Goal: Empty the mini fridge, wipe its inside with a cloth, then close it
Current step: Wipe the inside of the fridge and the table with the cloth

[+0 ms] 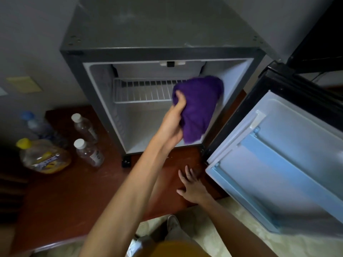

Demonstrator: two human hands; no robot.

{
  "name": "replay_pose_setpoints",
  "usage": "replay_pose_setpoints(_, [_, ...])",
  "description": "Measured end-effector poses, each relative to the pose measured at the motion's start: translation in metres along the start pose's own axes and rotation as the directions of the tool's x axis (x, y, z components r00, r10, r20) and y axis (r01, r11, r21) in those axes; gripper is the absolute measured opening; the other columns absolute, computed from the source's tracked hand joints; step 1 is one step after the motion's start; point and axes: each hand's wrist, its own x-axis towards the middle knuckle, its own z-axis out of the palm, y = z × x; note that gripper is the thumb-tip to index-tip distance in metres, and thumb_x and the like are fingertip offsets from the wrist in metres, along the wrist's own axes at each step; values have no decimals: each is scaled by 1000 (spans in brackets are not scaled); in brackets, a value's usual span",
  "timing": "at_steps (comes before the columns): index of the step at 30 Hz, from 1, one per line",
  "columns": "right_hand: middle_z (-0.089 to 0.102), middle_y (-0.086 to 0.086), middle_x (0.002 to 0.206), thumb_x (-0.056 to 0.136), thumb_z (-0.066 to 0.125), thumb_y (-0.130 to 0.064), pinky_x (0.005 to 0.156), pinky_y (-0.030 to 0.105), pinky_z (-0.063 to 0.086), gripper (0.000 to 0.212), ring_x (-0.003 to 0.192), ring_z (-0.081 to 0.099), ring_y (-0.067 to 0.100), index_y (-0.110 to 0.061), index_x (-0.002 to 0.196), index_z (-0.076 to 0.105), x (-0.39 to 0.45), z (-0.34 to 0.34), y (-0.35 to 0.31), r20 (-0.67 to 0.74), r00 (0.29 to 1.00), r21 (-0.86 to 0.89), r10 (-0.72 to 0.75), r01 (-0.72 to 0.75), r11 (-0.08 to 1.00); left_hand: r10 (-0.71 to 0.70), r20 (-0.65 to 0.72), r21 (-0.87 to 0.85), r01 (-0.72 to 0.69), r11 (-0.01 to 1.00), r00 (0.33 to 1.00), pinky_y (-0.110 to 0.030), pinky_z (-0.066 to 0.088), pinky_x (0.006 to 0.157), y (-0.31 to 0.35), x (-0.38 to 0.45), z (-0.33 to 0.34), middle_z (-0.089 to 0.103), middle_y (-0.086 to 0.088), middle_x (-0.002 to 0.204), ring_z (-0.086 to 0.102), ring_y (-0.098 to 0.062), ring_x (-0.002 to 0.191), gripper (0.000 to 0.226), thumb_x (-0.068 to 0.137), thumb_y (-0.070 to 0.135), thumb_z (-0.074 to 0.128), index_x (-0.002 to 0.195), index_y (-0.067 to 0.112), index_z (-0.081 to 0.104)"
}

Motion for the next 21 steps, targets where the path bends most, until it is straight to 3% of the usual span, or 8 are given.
replay_pose_setpoints(1, [-26, 7, 175, 100, 51, -62, 130, 56, 14, 95, 165, -14, 30, -32, 169, -8, -21, -67, 68, 93, 994, 131, 50, -62, 989, -6, -39, 35, 7, 999, 999, -42, 48, 124, -4, -15, -15, 62, -13, 158, 69, -21, 132, 68, 101, 49, 59, 157, 11, 52])
replay_pose_setpoints(2, [-22, 8, 176, 100, 51, -62, 130, 54, 15, 95, 165, -12, 30, -32, 169, -6, -37, -83, 103, -21, 998, -182, 51, -54, 982, -20, -80, 63, 25, 998, 997, -40, 50, 122, -9, -29, -34, 62, -9, 158, 70, -18, 132, 63, 100, 49, 56, 154, 17, 56])
replay_pose_setpoints(5, [-5, 6, 179, 102, 50, -62, 132, 52, 12, 86, 166, -2, 29, -30, 170, 7, -39, -90, 104, 41, 991, -172, 127, -119, 978, -38, -277, 86, 65, 994, 960, -35, 59, 111, -25, -74, -107, 69, -2, 150, 71, -16, 132, 52, 102, 47, 52, 149, 27, 62])
replay_pose_setpoints(8, [-26, 5, 175, 104, 46, -62, 131, 58, 9, 89, 164, -18, 28, -31, 170, -5, -38, -78, 96, -24, 998, -190, 54, -57, 980, 1, -492, 96, 53, 994, 871, -39, 68, 91, -33, -99, -174, 78, -9, 134, 81, -21, 111, 57, 99, 50, 62, 147, 19, 64])
replay_pose_setpoints(12, [-33, 5, 172, 106, 39, -63, 130, 59, 6, 88, 161, -25, 29, -31, 168, -15, -37, -74, 102, -11, 997, -212, 72, -73, 975, 211, -614, 487, 155, 859, 760, -39, 58, 89, -43, -78, -223, 78, -12, 123, 75, -26, 99, 30, 114, 45, 50, 131, 27, 68])
replay_pose_setpoints(16, [-31, 6, 173, 105, 41, -64, 130, 61, 6, 90, 161, -24, 30, -32, 168, -15, -36, -73, 100, -23, 998, -194, 62, -65, 979, 414, -353, 892, 168, 419, 839, -36, 34, 128, -82, -19, -254, 42, 5, 171, 41, -22, 158, 47, 117, 32, 47, 164, 29, 46])
replay_pose_setpoints(19, [-30, 5, 174, 104, 43, -63, 129, 61, 6, 91, 162, -23, 30, -33, 168, -14, -38, -73, 100, -26, 998, -200, 60, -64, 978, 271, -135, 968, 185, -170, 953, -69, 24, 132, -145, 6, -280, 1, 1, 184, 8, -29, 170, 65, 114, 38, 47, 173, 37, 19])
replay_pose_setpoints(21, [-30, 5, 174, 104, 44, -64, 130, 62, 6, 91, 162, -23, 30, -33, 168, -14, -35, -72, 101, -23, 998, -186, 62, -65, 980, 230, -125, 907, 205, -369, 965, -71, 18, 133, -172, 10, -290, -13, -5, 183, -7, -31, 169, 75, 113, 50, 43, 174, 37, 2])
